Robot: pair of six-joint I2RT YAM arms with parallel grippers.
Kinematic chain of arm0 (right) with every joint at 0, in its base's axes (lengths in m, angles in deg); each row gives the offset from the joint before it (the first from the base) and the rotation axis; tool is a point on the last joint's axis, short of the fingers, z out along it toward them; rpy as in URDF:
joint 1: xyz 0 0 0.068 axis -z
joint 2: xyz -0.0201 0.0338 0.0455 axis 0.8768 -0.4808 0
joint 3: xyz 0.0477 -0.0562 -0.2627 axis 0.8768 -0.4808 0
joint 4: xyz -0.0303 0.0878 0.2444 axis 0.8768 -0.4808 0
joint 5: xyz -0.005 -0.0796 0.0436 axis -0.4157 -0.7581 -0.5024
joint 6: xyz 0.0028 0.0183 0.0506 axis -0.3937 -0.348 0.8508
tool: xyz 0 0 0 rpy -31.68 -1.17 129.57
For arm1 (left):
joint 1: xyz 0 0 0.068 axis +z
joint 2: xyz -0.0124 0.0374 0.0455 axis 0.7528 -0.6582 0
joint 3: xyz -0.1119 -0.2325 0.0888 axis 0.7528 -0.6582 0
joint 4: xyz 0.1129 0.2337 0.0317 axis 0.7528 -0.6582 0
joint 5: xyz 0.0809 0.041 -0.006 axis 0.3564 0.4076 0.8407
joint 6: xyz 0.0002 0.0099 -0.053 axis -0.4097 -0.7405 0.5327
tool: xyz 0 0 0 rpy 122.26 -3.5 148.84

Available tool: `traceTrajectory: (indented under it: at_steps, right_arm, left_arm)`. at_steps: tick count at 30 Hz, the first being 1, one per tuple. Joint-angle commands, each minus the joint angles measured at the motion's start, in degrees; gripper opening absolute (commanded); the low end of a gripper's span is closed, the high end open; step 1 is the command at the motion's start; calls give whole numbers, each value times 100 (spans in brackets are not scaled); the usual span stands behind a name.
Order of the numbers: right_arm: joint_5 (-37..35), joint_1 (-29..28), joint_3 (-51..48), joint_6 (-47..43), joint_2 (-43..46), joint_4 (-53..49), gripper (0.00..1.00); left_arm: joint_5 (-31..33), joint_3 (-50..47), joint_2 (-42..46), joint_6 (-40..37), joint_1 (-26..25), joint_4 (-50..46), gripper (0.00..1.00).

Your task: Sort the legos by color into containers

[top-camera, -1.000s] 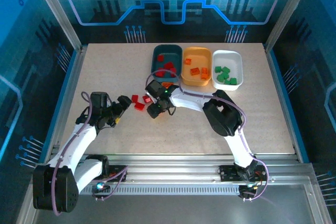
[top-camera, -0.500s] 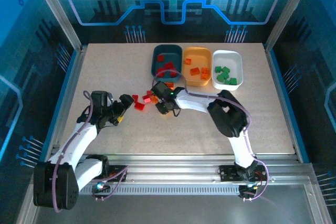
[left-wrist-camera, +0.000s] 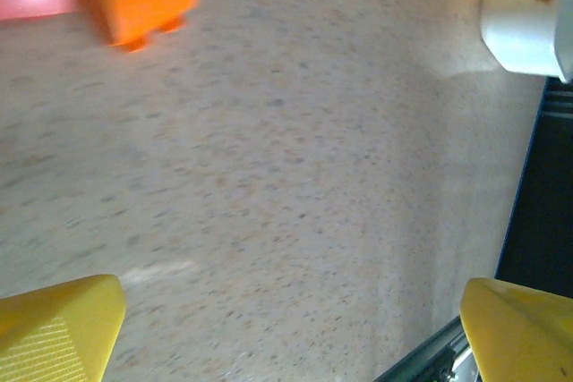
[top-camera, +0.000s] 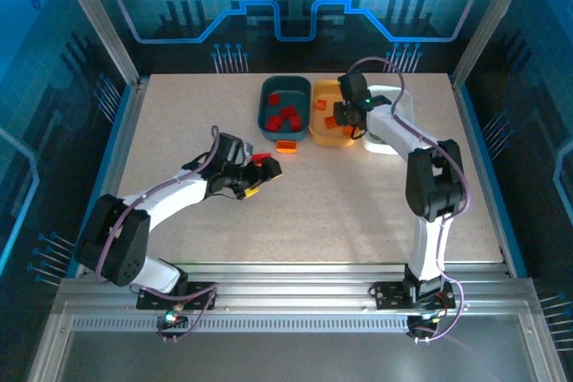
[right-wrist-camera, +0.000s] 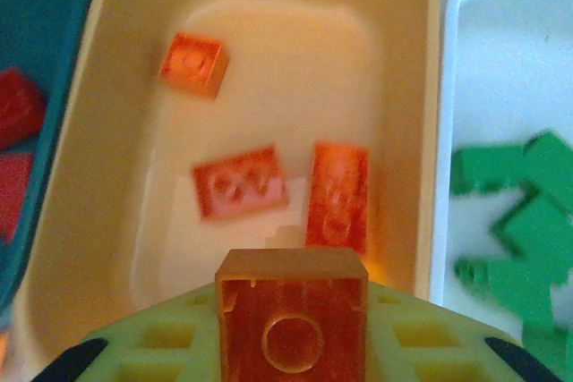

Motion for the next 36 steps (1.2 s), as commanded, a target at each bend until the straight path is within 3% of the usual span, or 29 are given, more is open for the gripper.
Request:
traceTrajectory:
  at_steps: [1,5,8,11,15,24,29,36]
  right_arm:
    - [279,-125,933,-42,-653,-641,33]
    - [326,-125,1998,-244,-1228,-1264,52]
    - [343,-108,1955,-231,-966,-1262,60]
    - [514,-116,1278,-123,-322,-932,62]
    - [864,-150,-418,224,749,-170,63]
    - [1104,-268,-3280,607,2835,558,63]
    - [999,-237,-3977,545,3844,347,64]
    - [1202,-30,-4580,605,4622,396,67]
  left_arm:
    - [501,537,-421,-351,-190,-847,92]
    - [1351,942,-844,-189,-351,-1316,87]
    - [1832,1210,-1136,-88,-479,-1551,87]
    - [2150,1342,-1348,28,-548,-1572,86]
    - [2545,1563,-1692,40,-578,-1458,85]
    - [3274,2543,-2611,-95,-643,-1683,64]
    - [3598,2955,-2928,-98,-703,-1986,57]
    - [4124,3287,-3174,-244,-843,-2549,63]
